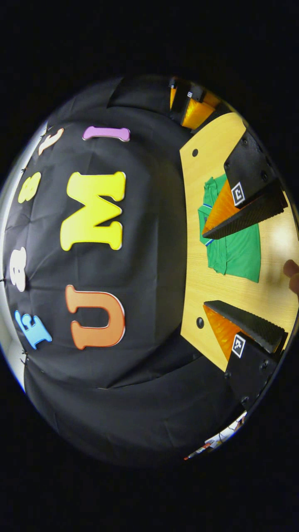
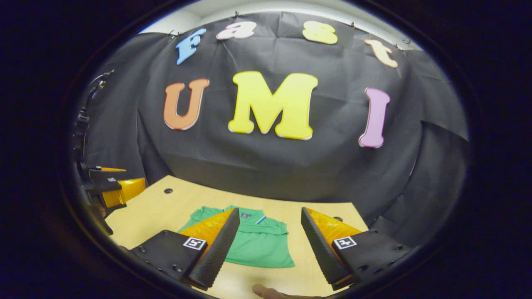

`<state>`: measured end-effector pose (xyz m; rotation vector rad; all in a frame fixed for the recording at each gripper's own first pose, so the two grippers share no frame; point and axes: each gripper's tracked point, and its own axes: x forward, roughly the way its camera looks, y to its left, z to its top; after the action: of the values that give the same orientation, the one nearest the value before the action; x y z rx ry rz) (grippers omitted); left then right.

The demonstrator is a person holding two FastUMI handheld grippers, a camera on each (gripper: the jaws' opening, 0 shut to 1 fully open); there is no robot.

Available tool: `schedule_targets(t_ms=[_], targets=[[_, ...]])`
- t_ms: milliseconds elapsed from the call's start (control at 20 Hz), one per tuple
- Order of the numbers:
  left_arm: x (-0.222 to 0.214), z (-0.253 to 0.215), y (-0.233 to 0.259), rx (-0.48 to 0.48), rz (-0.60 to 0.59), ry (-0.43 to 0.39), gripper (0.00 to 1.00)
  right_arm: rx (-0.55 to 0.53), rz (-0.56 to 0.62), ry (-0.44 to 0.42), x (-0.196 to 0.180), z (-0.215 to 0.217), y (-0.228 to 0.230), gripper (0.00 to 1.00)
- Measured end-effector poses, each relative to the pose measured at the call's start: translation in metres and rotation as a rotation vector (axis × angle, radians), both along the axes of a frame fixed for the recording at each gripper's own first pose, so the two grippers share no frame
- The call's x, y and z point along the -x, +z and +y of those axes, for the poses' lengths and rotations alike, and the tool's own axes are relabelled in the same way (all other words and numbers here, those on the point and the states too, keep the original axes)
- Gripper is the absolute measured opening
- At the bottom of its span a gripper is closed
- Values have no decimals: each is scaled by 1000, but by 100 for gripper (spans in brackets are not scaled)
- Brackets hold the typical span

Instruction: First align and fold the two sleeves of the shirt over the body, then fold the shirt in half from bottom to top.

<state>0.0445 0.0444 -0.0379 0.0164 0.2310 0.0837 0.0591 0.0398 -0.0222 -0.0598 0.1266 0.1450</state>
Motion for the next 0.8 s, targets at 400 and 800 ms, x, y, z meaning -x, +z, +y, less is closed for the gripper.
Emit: schedule_targets(t_ms=[400, 800], targets=[[88, 1, 46, -4, -108, 8, 95, -103, -229, -8, 109, -10, 78, 95], [118, -24, 98, -37, -282, -40, 95, -78, -314, -55, 155, -27, 87, 95]])
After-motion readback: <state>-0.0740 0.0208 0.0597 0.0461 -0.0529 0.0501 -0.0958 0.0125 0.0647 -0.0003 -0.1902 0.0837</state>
